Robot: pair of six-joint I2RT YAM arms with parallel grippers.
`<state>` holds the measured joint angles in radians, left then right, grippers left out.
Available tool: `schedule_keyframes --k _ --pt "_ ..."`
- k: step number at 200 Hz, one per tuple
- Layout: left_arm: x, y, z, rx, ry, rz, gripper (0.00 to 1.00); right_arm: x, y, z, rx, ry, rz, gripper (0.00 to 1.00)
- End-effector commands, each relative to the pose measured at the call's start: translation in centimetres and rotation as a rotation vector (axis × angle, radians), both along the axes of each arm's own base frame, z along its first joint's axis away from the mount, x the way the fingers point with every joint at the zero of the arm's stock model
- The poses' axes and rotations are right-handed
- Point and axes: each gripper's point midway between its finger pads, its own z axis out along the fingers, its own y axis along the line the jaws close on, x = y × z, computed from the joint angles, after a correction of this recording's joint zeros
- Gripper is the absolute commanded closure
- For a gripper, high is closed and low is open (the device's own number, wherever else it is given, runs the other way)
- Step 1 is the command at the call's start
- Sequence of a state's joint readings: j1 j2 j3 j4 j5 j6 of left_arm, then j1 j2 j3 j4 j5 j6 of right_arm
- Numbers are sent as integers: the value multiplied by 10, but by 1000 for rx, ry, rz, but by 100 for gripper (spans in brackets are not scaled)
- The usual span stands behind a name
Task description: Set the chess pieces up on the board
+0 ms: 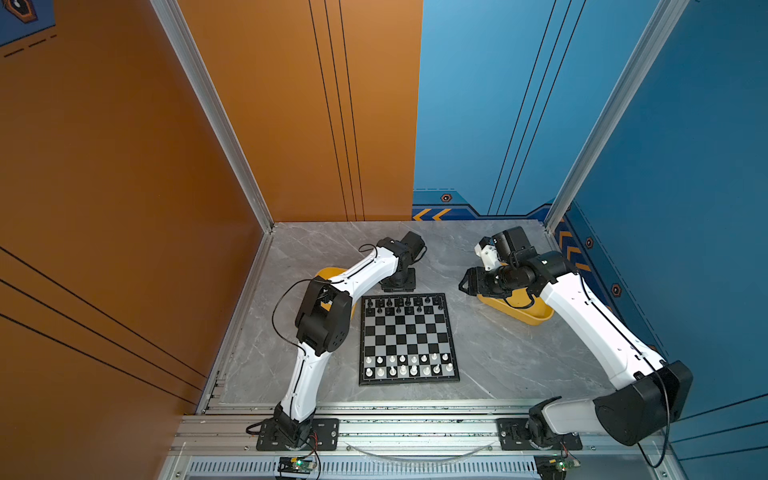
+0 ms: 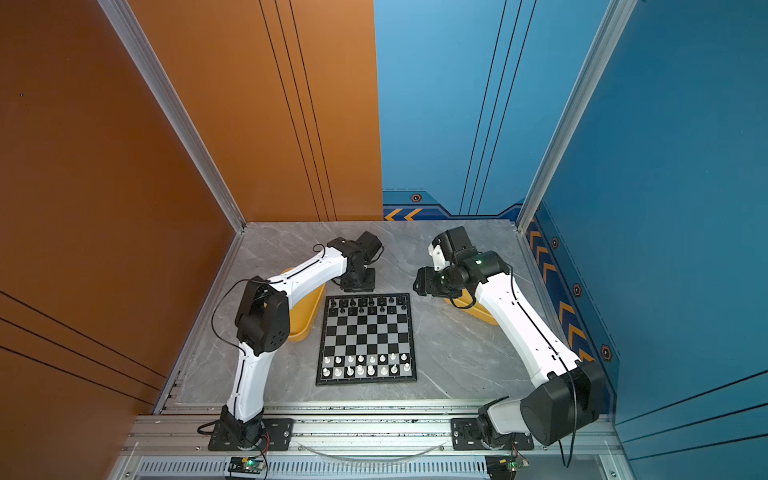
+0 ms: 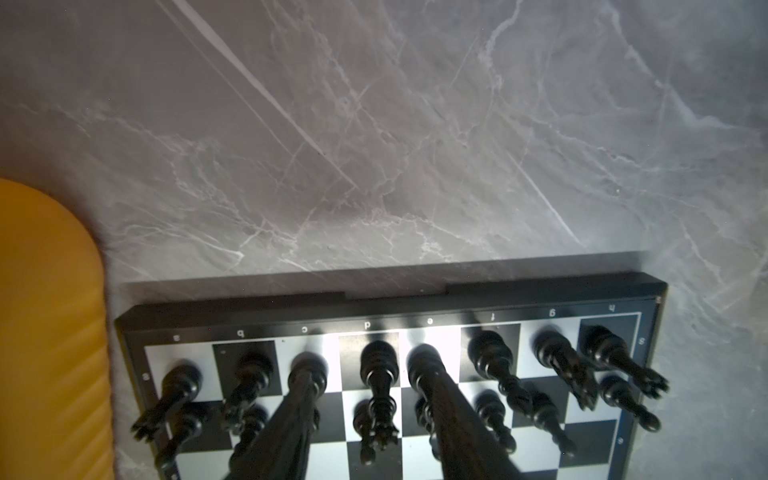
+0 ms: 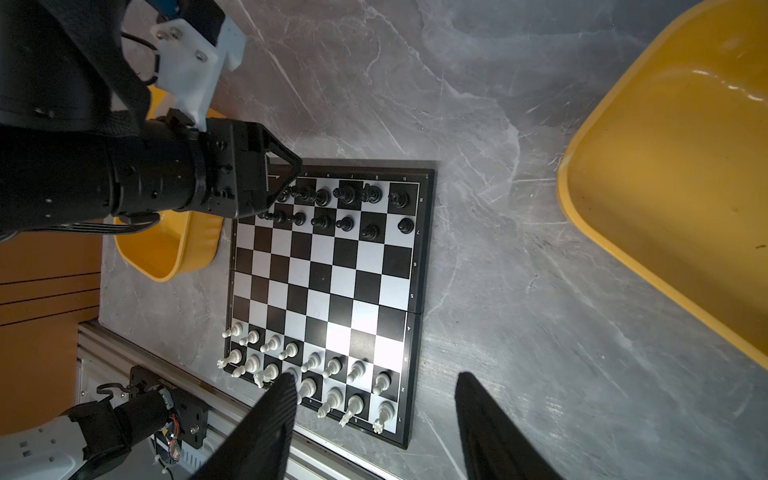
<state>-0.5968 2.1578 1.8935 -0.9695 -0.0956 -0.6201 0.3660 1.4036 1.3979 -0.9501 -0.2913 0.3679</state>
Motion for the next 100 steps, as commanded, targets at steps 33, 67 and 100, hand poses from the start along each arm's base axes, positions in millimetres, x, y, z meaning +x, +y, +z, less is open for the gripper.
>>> schedule_keyframes --k 33,67,100 --pt "20 25 84 22 -211 -14 38 15 -6 6 -20 -27 1 36" --pt "24 53 125 41 -361 -27 18 28 -24 5 -52 -58 -44 35" --pt "14 108 150 16 -505 52 2 45 -52 0 -61 -104 -150 0"
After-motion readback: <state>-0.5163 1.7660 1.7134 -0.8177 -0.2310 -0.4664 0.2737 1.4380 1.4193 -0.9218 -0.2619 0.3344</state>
